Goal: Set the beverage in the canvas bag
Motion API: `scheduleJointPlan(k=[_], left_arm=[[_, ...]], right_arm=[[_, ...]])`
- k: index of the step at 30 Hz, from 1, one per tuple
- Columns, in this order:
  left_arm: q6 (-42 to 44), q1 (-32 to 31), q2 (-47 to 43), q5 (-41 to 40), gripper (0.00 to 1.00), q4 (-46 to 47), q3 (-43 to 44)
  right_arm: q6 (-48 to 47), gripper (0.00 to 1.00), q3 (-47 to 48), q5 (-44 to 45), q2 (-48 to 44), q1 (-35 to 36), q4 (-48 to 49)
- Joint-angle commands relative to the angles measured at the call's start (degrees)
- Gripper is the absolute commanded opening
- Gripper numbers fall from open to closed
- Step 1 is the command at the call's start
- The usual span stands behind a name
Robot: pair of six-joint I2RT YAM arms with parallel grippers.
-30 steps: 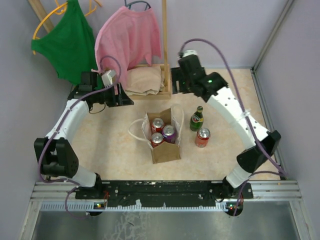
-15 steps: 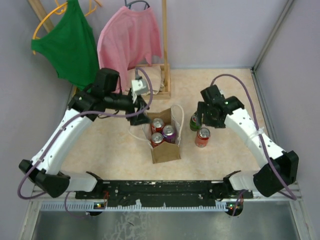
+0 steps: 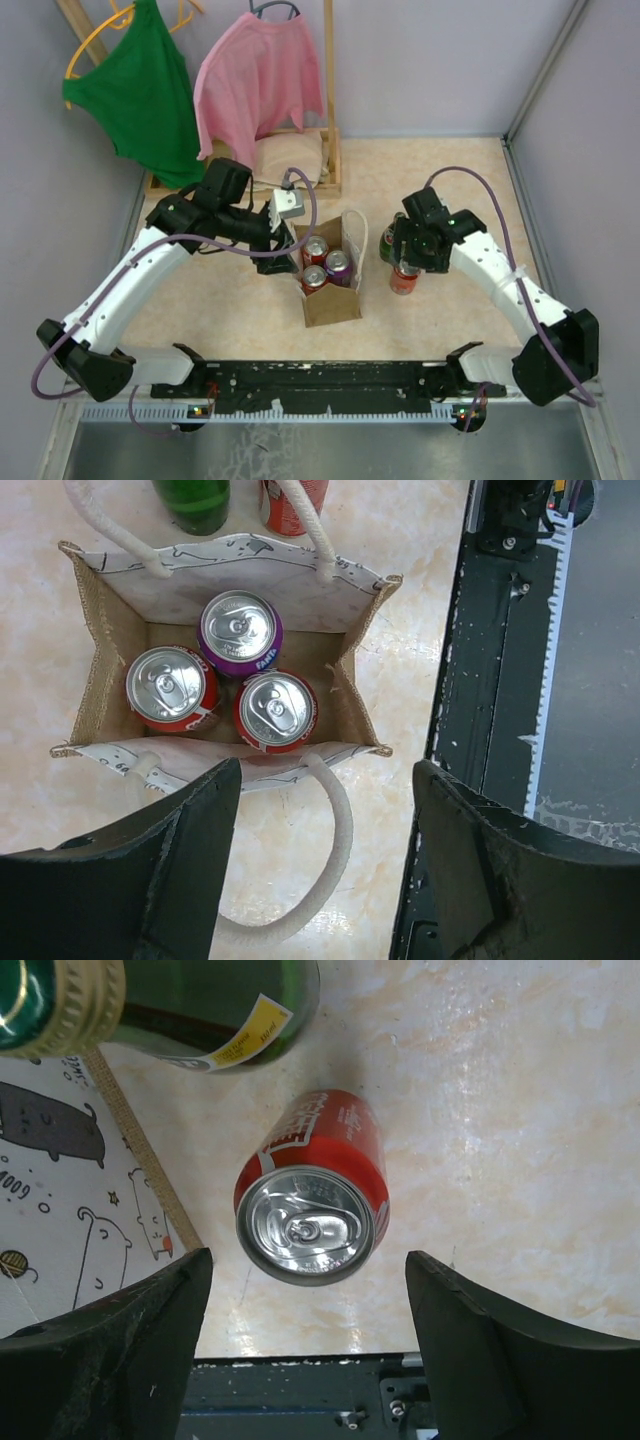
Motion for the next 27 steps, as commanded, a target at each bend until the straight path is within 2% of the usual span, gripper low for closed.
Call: scheduleJointPlan(k=[1,13,20,21,23,24,27], left_arm=[[1.82,-0.48,-0.11,-1.06,0.76,-0.23,-0.95],[2.48,-0.86,0.62,-1.93,0.76,-0.17,-0.96],[2.62,-1.38,1.40,-1.90,0.76,-0.56,-0.32],[2.66,-1.50,1.55,-1.93,0.76,-0.61,-0.20],[3.08,-1.92,1.86,-2.13,0.76,-0.79,0.06],[3.30,-2.13,1.96,-2.38,0.76,-0.87,0.19],[4.21,-2.79,2.11,-2.93,0.75,-1.16,0.36]], right_arm=[[0.25,0.78,0.65,0.23,2.01,-0.40,3.69],[-0.73,0.78,-3.78,0.84,5.96,-0.42,7.31],[-0.47,0.73,-5.57,1.44,6.25,-0.37,8.25],[-0.39,0.69,-5.72,1.44,6.23,-0.36,8.36],[-0.18,0.52,-5.90,1.44,6.12,-0.36,8.42],[-0.09,0.39,-5.87,1.56,5.91,-0.40,8.41],[0.18,0.12,-5.30,2.19,4.91,-0.40,7.91]])
